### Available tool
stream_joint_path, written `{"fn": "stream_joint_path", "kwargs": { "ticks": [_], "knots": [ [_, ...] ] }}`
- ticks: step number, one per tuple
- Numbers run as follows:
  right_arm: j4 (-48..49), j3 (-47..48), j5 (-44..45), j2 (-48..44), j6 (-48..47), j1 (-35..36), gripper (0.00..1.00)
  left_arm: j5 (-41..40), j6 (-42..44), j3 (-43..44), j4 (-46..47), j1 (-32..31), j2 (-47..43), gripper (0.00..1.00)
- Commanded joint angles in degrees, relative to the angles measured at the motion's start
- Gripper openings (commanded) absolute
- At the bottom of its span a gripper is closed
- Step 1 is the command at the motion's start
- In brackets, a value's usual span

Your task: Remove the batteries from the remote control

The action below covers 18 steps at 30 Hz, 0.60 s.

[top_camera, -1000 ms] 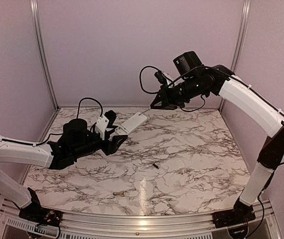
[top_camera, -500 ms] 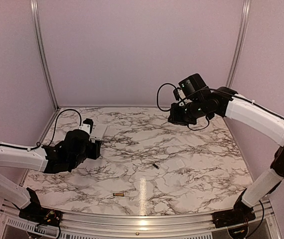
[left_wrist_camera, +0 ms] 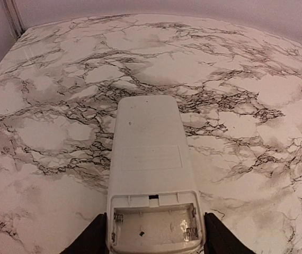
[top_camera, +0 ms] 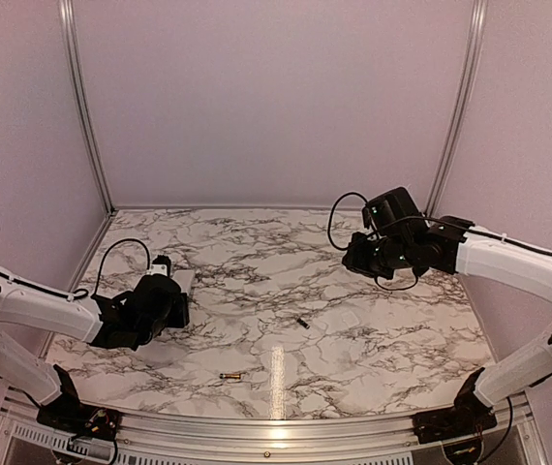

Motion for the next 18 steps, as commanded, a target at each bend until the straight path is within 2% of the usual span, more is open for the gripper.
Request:
{"fn": "stream_joint_path", "kwargs": {
  "ticks": [1, 4, 12, 18],
  "knots": [
    [5.0, -3.0, 0.6, -1.8, 4.3, -0.4, 0.00, 2.5, -3.5, -2.3, 2.3, 0.0, 1.7, 0.38],
    [5.6, -4.3, 0.2, -1.9, 4.6, -0.4, 0.00, 3.4, -3.9, -2.9, 2.3, 0.0, 2.0, 0.40],
    [10.9, -9.2, -2.0, -1.7, 5.7, -0.4, 0.00, 5.8, -5.1, -5.9, 4.0, 0.0, 2.0, 0.53],
    [14.4, -11.6, -1.7, -1.6, 5.1, -0.4, 0.00, 6.4, -5.5, -6.6, 3.1, 0.0, 0.8, 0.71]
  ]
}}
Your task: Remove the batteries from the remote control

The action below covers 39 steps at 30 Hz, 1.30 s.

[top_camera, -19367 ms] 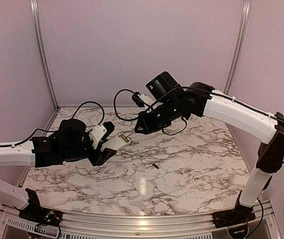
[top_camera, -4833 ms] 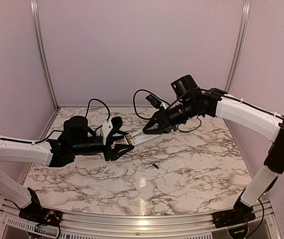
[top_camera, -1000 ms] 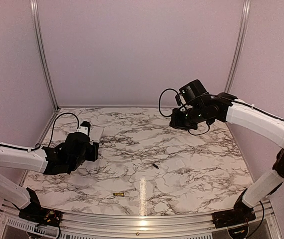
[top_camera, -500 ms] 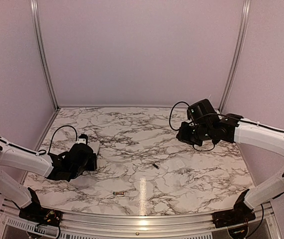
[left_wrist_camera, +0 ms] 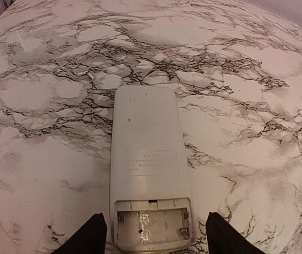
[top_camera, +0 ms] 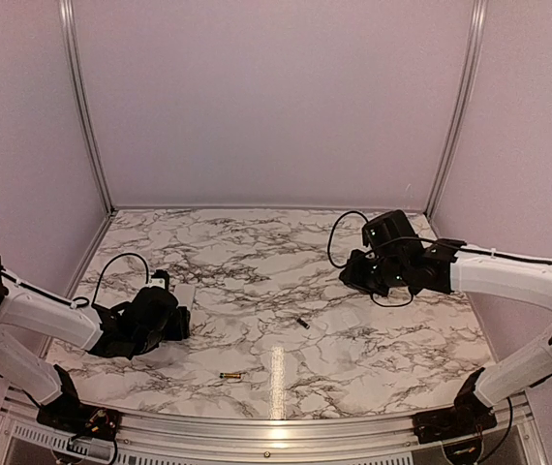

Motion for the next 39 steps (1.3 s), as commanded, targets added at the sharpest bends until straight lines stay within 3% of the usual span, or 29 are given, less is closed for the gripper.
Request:
{"fn": "stream_joint_path", "kwargs": {
  "ticks": [1, 7, 16, 24, 34, 39],
  "knots": [
    [5.4, -1.2, -0.1, -0.5, -0.2, -0.4, 0.00, 0.9, -1.0, -1.3, 0.2, 0.0, -1.4, 0.76],
    [10.5, -2.6, -2.6, 2.4, -1.3, -0.4, 0.00, 0.6, -0.9, -1.0, -1.8, 0.0, -4.6, 0.94],
    [22.6, -3.0, -5.6, 9.0, -2.8, -0.4, 0.00, -0.6, 3.2, 1.1, -5.8, -0.1, -13.4, 0.99],
    [33.1, -1.4, -20.2, 18.3, -4.0, -3.4, 0.00, -0.5, 9.7, -1.3, -2.3, -0.1, -24.5, 0.99],
    [24.4, 5.8, -26.0, 27.6, -12.2, -3.6, 0.00, -1.6, 14.4, -6.5, 0.4, -0.1, -37.6, 0.99],
    [21.0, 6.7, -25.1, 29.2, -12.9, -3.6, 0.13, -2.6, 14.0, -7.4, 0.5, -0.1, -39.3, 0.99]
  ]
}}
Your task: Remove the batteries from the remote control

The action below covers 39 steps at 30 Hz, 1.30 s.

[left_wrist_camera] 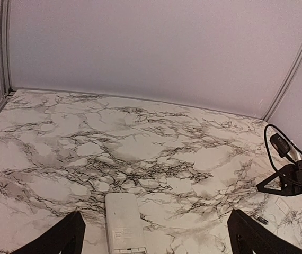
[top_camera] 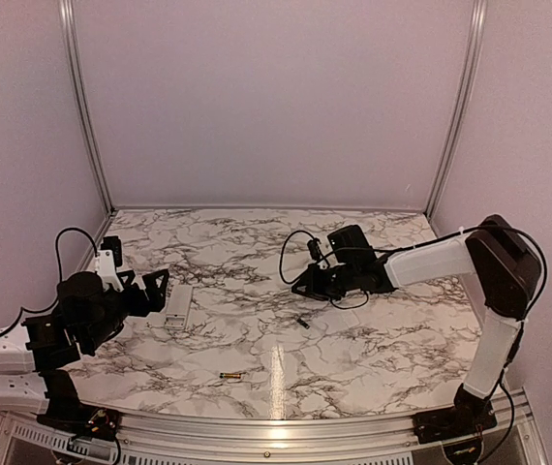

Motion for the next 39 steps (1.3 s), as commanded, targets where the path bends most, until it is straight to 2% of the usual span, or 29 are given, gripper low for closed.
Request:
{"fn": "stream_joint_path", "kwargs": {
  "ticks": [1, 6, 8, 18, 25, 30, 36, 39],
  "knots": [
    [-4.6, 1.9, -0.2, 1.5, -2.4, -0.4, 0.18, -1.4, 1.1, -1.3, 0.5, -0.1, -1.2, 0.99],
    [-7.1, 2.1, 0.0, 1.8, -3.2, -0.4, 0.38, -1.5, 1.8, -1.3, 1.1, -0.1, -0.5, 0.99],
    [-8.1, 2.4, 0.3, 1.8, -4.0, -0.4, 0.41, -1.7, 2.0, -1.2, 1.4, -0.1, -0.3, 0.99],
    [-11.7, 5.2, 0.9, 2.1, -6.6, -0.4, 0.43, -1.7, 2.7, -0.6, 2.5, 0.0, 1.7, 0.99],
    [-18.1, 11.6, 2.2, 1.7, -11.4, -0.4, 0.46, -2.4, 5.7, 1.2, 1.7, 0.0, 2.4, 0.99],
    [-25.0, 20.3, 5.7, -0.5, -16.9, -0.4, 0.61, -6.7, 11.2, 7.2, -2.5, 0.0, 4.0, 0.99],
    [-33.9, 33.6, 14.6, -3.1, -23.2, -0.4, 0.98, -11.4, 21.3, 17.2, -8.3, 0.9, 8.6, 0.99],
    [-36.0, 37.3, 21.1, -5.4, -26.1, -0.4, 0.98, -11.4, 26.1, 21.0, -8.8, 3.1, 9.6, 0.99]
  ]
}}
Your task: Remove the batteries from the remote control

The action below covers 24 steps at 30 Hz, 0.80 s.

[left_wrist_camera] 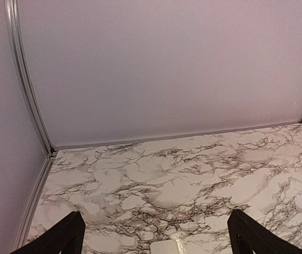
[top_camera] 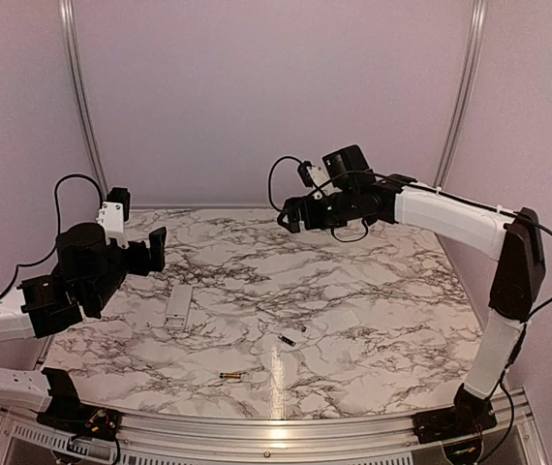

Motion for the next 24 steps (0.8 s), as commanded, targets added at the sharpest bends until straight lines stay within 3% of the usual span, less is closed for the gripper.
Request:
{"fn": "stream_joint_path", "kwargs": {
  "ticks": [1, 12, 19, 24],
  "knots": [
    [-6.1, 6.0, 11.8, -6.1, -6.1, -0.4, 0.98, -2.4, 9.9, 5.8, -3.6, 3.4, 1.3, 0.99],
    [1.4, -4.9, 28.6, -23.2, -12.6, -1.5, 0.98, 5.2, 13.8, 12.1, -8.3, 17.3, 0.9, 0.99],
    [1.1, -17.5, 18.7, -35.4, 1.1, -14.9, 0.98, 10.6, 8.2, 9.2, -11.2, 28.5, -3.3, 0.99],
    [3.7, -24.9, 16.1, -41.6, 4.5, -16.6, 0.99, 13.2, 3.6, 6.4, -13.0, 31.2, -6.3, 0.99]
  ]
}}
